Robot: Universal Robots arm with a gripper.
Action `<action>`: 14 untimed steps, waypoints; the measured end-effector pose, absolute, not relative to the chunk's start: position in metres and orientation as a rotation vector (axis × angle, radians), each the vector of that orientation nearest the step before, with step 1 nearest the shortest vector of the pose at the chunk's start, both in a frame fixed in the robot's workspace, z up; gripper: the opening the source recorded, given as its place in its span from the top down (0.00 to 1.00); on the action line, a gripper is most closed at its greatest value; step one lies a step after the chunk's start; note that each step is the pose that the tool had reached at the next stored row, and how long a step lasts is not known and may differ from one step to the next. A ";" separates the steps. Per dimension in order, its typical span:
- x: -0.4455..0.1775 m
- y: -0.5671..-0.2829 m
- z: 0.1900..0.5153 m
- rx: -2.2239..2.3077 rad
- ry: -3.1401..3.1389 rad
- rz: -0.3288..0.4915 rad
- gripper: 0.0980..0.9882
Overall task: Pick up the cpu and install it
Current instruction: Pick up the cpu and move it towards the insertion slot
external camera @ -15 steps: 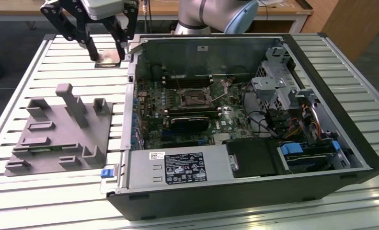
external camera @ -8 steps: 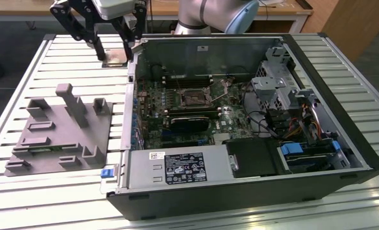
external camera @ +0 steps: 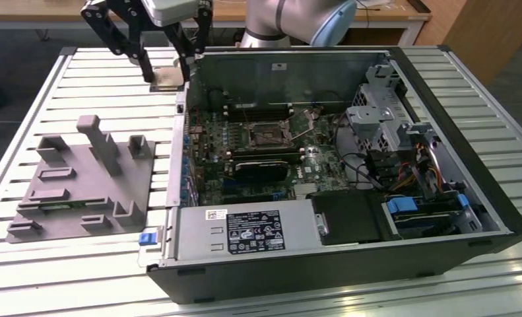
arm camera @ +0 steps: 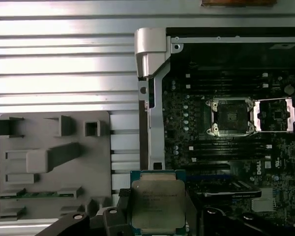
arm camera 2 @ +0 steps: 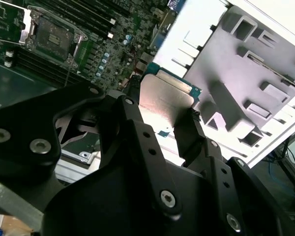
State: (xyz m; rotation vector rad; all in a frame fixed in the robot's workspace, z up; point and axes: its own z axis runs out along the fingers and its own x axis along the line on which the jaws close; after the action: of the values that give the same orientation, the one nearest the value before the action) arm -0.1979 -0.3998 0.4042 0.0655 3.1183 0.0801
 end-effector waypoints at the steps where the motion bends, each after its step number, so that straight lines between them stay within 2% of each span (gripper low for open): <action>1: -0.196 -0.399 0.404 0.065 3.118 0.080 0.52; 14: -0.174 -0.394 0.403 0.066 3.118 0.080 0.52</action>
State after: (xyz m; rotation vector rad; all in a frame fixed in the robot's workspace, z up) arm -0.1739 -0.3939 0.4032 0.0656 3.1183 0.0800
